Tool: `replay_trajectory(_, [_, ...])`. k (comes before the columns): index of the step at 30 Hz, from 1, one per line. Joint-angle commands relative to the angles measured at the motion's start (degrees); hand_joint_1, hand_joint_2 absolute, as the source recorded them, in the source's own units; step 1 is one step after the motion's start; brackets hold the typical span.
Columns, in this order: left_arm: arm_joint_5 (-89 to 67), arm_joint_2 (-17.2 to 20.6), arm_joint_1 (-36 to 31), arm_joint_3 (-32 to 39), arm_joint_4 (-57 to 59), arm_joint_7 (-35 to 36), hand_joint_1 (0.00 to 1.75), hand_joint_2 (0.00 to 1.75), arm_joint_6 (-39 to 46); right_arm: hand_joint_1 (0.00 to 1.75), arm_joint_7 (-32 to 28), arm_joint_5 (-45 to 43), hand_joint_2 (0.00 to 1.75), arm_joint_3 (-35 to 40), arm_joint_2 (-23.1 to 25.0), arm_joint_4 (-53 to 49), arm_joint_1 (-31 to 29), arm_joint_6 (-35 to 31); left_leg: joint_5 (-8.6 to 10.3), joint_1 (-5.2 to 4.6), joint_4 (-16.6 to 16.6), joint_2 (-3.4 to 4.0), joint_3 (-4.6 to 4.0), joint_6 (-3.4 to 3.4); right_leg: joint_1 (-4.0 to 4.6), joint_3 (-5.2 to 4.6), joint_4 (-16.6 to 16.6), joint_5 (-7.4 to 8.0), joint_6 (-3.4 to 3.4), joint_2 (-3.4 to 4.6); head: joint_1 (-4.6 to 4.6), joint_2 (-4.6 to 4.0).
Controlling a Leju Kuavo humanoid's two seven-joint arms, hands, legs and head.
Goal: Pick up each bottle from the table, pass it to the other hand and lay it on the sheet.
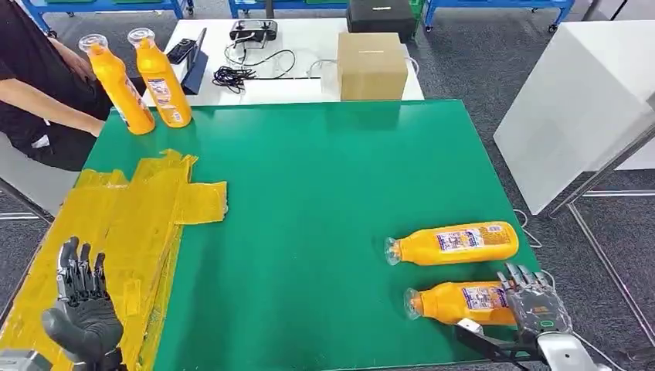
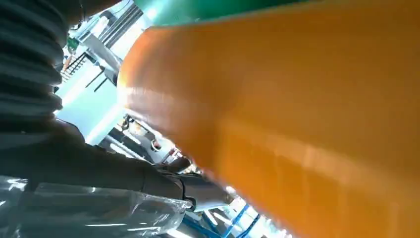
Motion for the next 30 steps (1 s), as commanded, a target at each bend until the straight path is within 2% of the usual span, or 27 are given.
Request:
replay_trajectory(1, [0.93, 0.18, -1.11, 0.30, 2.07, -0.02, 0.00, 0.00, -0.72, 1.55, -2.22, -0.61, 1.75, -0.37, 4.06, 9.56, -2.35, 2.03, 0.11, 0.09, -0.11, 0.02, -0.03, -0.08, 0.08, 0.01, -0.19, 0.15, -0.01, -0.01, 0.02, 0.00])
replay_trajectory(2, [1.03, 0.39, -1.35, 0.10, 1.93, -0.14, 0.00, 0.00, -0.81, 1.75, -2.76, -1.03, 1.75, -0.38, 4.19, 9.93, -2.14, 2.17, 0.14, 0.09, -0.13, 0.00, -0.06, -0.09, 0.09, 0.00, -0.22, 0.17, -0.01, -0.04, 0.02, 0.00])
replay_trajectory(9, [1.27, 0.63, -1.55, -0.19, 1.65, -0.02, 0.00, 0.00, -0.60, 1.75, -3.27, -1.74, 1.75, -0.04, 4.65, 9.98, -2.43, 2.72, 0.11, 0.10, -0.14, -0.02, 0.07, -0.10, 0.10, 0.10, -0.23, 0.13, -0.02, -0.06, 0.02, 0.00])
replay_trajectory(14, [2.65, 2.38, -2.51, -1.07, 3.88, -0.85, 0.00, 0.00, -0.27, 1.75, -9.55, -14.02, 1.75, -0.45, 1.89, 10.73, -0.89, 5.51, 0.08, 0.05, -0.10, -0.11, 0.14, -0.05, 0.05, 0.17, -0.16, 0.06, 0.00, -0.14, 0.02, 0.00])
replay_trajectory(20, [3.54, 4.06, -3.50, -2.60, 6.76, -2.05, 0.00, 0.00, 0.27, 1.75, -11.93, -25.33, 1.75, -0.33, -1.53, 13.03, 1.16, 4.38, 0.08, 0.06, -0.12, -0.28, 0.30, -0.05, 0.06, 0.36, -0.23, 0.03, -0.01, -0.28, 0.04, 0.00])
replay_trajectory(23, [3.89, 4.74, -3.74, -3.33, 7.49, -1.97, 0.00, 0.00, 0.47, 1.75, -14.18, -33.45, 1.75, -1.08, -0.77, 12.11, 1.76, 2.85, 0.08, 0.08, -0.13, -0.31, 0.32, -0.06, 0.07, 0.39, -0.27, 0.03, -0.01, -0.31, 0.04, 0.00])
replay_trajectory(25, [4.90, 5.80, -3.68, -4.20, 8.77, 0.65, 0.00, 0.00, -0.54, 1.75, -19.24, -42.74, 1.75, -1.33, -0.37, 8.22, 3.07, 1.41, 0.06, 0.06, -0.11, -0.24, 0.35, -0.06, 0.06, 0.37, -0.22, 0.01, -0.01, -0.23, 0.02, 0.00])
replay_trajectory(27, [5.34, 6.06, -3.52, -4.16, 10.07, 1.01, 0.00, 0.00, -1.38, 1.75, -20.59, -46.60, 1.75, -0.94, -0.80, 4.47, 4.28, 0.40, 0.08, 0.07, -0.15, -0.27, 0.34, -0.07, 0.05, 0.36, -0.24, 0.02, -0.02, -0.27, 0.02, 0.00])
replay_trajectory(30, [6.59, 5.44, -2.91, -4.27, 10.98, 1.63, 0.00, 0.00, -3.65, 1.75, -28.94, -54.23, 1.75, -0.27, 0.82, -3.27, 4.81, -0.43, 0.03, 0.10, -0.11, -0.03, 0.29, -0.10, 0.08, 0.26, -0.18, 0.05, -0.03, -0.04, 0.07, 0.00])
